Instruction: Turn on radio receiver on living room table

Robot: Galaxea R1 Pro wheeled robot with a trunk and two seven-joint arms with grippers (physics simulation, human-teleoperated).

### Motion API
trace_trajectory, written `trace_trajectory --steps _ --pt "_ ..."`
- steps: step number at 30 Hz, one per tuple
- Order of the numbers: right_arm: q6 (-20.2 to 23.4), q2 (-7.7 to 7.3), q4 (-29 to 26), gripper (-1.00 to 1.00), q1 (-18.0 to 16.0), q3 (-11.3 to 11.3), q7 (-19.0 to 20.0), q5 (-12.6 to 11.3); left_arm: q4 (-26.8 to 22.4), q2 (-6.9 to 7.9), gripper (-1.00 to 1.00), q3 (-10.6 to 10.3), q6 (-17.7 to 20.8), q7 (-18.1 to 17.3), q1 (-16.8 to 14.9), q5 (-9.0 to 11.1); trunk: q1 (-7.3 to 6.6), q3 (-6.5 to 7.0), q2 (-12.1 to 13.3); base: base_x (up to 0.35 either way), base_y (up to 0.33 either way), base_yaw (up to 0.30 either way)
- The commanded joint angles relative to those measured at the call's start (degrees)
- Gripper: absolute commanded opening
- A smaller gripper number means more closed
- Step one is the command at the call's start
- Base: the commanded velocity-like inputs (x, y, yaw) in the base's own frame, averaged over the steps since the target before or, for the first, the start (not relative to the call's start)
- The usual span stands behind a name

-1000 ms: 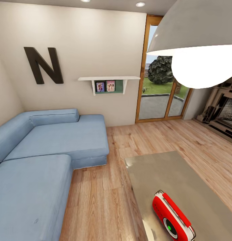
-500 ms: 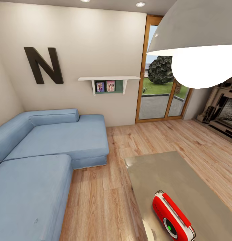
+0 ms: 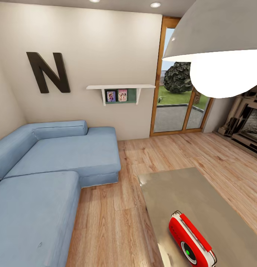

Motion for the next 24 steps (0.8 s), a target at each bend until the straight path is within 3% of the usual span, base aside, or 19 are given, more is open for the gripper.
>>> trace_trajectory --steps 1,24 --pt "0.0 0.0 0.0 1.0 0.0 0.0 0.0 0.0 0.0 0.0 1.0 0.0 0.0 0.0 0.0 0.0 0.0 0.0 0.0 0.0 0.0 0.0" --pt "0.0 0.0 0.0 1.0 0.0 0.0 0.0 0.0 0.0 0.0 1.0 0.0 0.0 0.0 0.0 0.0 0.0 0.0 0.0 0.0 0.0 0.0"
